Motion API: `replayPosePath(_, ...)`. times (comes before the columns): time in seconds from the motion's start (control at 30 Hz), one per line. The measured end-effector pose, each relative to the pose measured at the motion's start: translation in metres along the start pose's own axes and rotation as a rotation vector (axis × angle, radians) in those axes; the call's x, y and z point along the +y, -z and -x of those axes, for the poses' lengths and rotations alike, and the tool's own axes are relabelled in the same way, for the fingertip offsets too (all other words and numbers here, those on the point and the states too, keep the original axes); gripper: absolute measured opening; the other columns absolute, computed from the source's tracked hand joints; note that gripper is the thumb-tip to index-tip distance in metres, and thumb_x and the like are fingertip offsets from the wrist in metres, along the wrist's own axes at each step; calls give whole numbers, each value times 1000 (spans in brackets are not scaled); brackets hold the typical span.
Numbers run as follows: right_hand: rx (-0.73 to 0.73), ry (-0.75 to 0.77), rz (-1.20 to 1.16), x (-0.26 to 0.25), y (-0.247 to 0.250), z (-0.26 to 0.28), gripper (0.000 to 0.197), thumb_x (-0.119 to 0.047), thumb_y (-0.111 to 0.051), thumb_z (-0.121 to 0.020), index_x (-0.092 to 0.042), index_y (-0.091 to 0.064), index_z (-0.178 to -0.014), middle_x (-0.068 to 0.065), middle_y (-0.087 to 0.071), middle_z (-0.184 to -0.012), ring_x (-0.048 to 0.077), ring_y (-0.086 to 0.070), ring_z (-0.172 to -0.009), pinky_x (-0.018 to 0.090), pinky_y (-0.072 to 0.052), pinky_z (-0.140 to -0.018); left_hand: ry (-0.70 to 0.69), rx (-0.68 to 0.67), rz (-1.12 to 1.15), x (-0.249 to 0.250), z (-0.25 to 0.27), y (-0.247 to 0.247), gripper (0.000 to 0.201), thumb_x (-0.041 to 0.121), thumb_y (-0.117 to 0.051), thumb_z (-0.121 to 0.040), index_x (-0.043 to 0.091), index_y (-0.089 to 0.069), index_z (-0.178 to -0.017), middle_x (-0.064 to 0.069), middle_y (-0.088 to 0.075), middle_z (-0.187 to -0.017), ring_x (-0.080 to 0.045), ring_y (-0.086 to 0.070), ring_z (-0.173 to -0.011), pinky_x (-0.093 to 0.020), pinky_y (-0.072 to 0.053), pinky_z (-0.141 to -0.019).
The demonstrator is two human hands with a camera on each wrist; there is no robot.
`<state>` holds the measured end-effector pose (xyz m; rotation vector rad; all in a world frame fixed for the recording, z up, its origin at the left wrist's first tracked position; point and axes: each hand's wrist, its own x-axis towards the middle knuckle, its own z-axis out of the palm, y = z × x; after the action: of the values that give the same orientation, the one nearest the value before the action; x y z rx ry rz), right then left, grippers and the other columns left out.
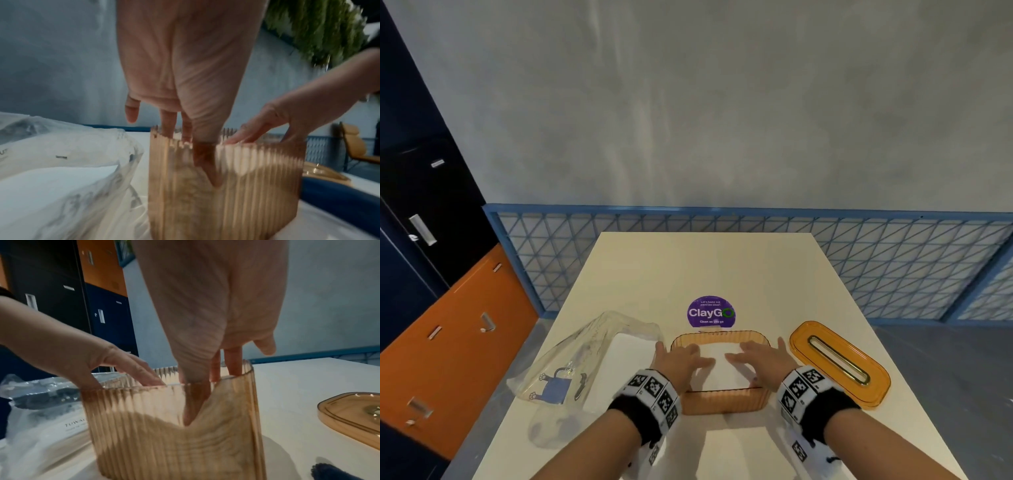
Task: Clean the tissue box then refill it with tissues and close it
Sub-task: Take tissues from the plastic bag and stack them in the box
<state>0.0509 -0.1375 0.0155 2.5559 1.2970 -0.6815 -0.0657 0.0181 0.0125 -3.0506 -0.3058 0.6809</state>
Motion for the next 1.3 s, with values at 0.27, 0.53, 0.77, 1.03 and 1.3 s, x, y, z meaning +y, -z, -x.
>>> replayPosePath(0.27,-146,-140,-125,-7,10,-7,55,-48,-22,-99,-28,-19,-150,0,-19,-158,23,-16,-147,54,3,-119,19,-147,-71,0,-21,1,76,10,-49,-93,40,-8,-148,-6,-27,-150,-28,-33,-137,-58,-20,-110)
replayPosePath(0.53,-102,-47,67,-7,10,4,55,-26,-37,-99,-35,-16,-148,5,-22,-156,26,-21,-144,57,-3,-116,60,67,-15,1,-7,-3,60,18,-56,-91,38,-31,-143,-4,-30,-146,-29,-23,-135,-51,-26,-107)
replayPosePath(0.77,339,-95,-85,13,14,3,38,-24,-46,-95,-27,-48,-133,0,-48,-135,19,-45,-126,36,-35,-104,523,379,506,-48,8,-48,40,28,-43,-97,22,-43,-136,-5,-39,-139,-22,-37,-130,-38,-39,-101)
replayPosePath(1.03,198,-239,-513,31,-5,-1,49,-16,-37,-100,-17,-25,-148,11,-46,-143,25,-46,-129,26,-36,-103,700,127,440,-53,-6,-73,54,45,-54,-90,14,-38,-132,-6,-31,-139,-23,-31,-132,-35,-41,-101)
replayPosePath(1.3,243,-280,-573,32,-15,-4,49,-12,-37,-100,-20,-27,-147,15,-56,-132,26,-52,-121,25,-40,-96,734,135,397,-52,-11,-71,32,8,-34,-98,16,-41,-127,-6,-33,-138,-21,-34,-130,-34,-43,-100)
